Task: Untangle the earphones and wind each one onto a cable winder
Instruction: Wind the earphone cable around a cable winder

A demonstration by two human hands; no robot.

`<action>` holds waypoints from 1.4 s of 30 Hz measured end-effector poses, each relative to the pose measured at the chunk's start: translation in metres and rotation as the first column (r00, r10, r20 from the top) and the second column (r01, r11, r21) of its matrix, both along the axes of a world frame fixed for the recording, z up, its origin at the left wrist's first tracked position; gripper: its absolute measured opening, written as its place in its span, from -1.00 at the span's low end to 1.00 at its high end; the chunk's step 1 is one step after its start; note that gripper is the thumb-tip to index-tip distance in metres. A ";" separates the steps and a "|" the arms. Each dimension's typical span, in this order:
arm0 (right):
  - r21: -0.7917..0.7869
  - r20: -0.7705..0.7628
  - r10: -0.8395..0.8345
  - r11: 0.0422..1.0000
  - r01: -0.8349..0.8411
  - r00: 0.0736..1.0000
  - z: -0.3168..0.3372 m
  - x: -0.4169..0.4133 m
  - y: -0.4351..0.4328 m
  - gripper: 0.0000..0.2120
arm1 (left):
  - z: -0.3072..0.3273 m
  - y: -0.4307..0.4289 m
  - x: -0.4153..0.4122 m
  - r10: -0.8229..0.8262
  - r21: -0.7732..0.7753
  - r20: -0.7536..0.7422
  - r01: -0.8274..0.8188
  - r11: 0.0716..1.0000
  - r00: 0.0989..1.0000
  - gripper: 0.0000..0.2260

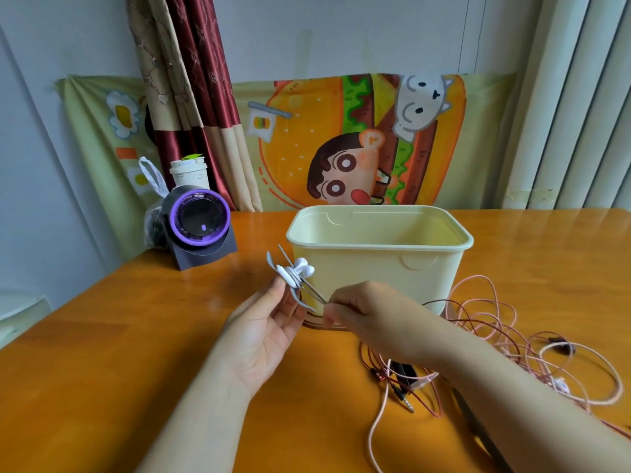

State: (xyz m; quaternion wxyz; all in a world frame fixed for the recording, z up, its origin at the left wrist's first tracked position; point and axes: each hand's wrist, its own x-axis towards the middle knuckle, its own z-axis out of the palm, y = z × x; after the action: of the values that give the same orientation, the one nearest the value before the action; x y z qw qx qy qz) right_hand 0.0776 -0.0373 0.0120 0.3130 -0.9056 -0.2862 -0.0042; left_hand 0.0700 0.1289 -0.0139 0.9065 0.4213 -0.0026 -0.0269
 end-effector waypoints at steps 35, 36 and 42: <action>0.179 -0.065 0.004 0.984 0.007 0.998 -0.006 0.005 0.000 -0.73 | -0.002 0.000 0.004 -0.074 -0.204 0.029 0.079 0.976 0.997 -0.72; 0.145 -0.052 0.007 0.989 0.001 0.999 -0.005 0.004 0.000 -0.75 | -0.002 0.000 0.005 -0.042 -0.190 0.019 0.045 0.981 0.999 -0.77; 0.015 0.110 -0.029 1.000 0.027 0.994 0.012 -0.004 -0.002 -0.77 | -0.004 0.002 0.001 0.065 0.187 0.075 -0.078 0.979 0.995 -0.75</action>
State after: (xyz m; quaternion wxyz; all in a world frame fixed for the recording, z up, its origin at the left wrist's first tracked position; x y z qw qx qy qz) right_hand 0.0732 -0.0395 0.0236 0.3026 -0.9058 -0.2903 -0.0605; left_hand 0.0711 0.1311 -0.0177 0.8619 0.5065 -0.0158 0.0199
